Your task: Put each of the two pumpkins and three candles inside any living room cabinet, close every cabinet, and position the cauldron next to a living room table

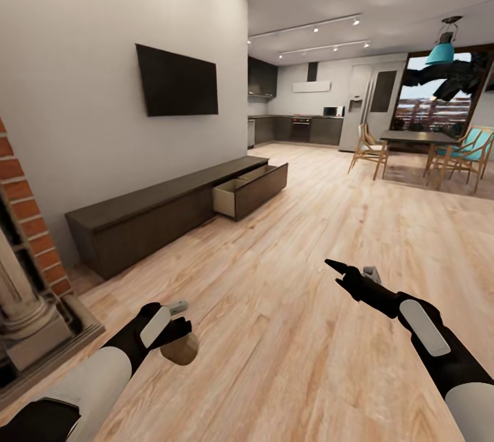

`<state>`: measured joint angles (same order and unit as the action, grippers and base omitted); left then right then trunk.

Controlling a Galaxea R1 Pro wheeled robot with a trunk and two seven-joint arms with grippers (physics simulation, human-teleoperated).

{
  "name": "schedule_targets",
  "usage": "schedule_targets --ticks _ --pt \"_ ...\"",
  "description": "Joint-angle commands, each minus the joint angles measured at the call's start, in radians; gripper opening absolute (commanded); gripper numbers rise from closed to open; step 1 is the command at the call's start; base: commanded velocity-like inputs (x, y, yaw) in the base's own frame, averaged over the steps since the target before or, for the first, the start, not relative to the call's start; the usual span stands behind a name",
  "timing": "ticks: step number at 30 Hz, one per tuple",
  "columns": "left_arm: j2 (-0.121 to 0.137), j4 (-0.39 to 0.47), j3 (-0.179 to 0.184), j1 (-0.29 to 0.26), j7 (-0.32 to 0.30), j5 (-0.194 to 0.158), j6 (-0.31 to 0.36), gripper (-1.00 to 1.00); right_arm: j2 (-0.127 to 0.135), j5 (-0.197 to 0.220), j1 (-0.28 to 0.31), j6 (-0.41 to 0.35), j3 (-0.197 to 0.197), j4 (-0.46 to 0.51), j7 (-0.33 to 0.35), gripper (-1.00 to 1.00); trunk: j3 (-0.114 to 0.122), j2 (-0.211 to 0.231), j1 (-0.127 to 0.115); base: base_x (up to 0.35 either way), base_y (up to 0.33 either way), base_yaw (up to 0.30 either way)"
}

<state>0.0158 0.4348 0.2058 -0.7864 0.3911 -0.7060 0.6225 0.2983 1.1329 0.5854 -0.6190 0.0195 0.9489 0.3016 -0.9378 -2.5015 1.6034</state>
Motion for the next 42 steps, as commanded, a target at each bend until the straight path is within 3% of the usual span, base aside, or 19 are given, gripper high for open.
schedule_targets --ticks 1,12,33,42 --pt "0.001 0.002 0.008 -0.001 0.011 -0.009 0.003 -1.0 0.001 0.003 0.001 -0.002 0.002 0.0 0.001 1.0 -0.001 0.0 0.0 0.323 0.0 0.0" --pt "0.0 0.002 0.009 -0.001 0.012 -0.009 0.002 -1.0 0.001 0.004 0.001 -0.002 0.002 -0.001 0.002 1.0 0.0 0.0 0.0 0.323 0.0 -0.012" --pt "-0.005 0.002 0.009 -0.001 0.012 -0.009 0.002 -1.0 -0.001 0.004 0.001 -0.002 0.002 -0.001 0.002 1.0 0.015 0.0 0.0 0.323 0.0 -0.247" --pt "-0.007 0.001 0.01 -0.001 0.012 -0.009 0.002 -1.0 -0.002 0.004 0.001 -0.003 0.002 0.001 0.002 1.0 0.016 0.0 0.0 0.323 -0.093 -0.026"
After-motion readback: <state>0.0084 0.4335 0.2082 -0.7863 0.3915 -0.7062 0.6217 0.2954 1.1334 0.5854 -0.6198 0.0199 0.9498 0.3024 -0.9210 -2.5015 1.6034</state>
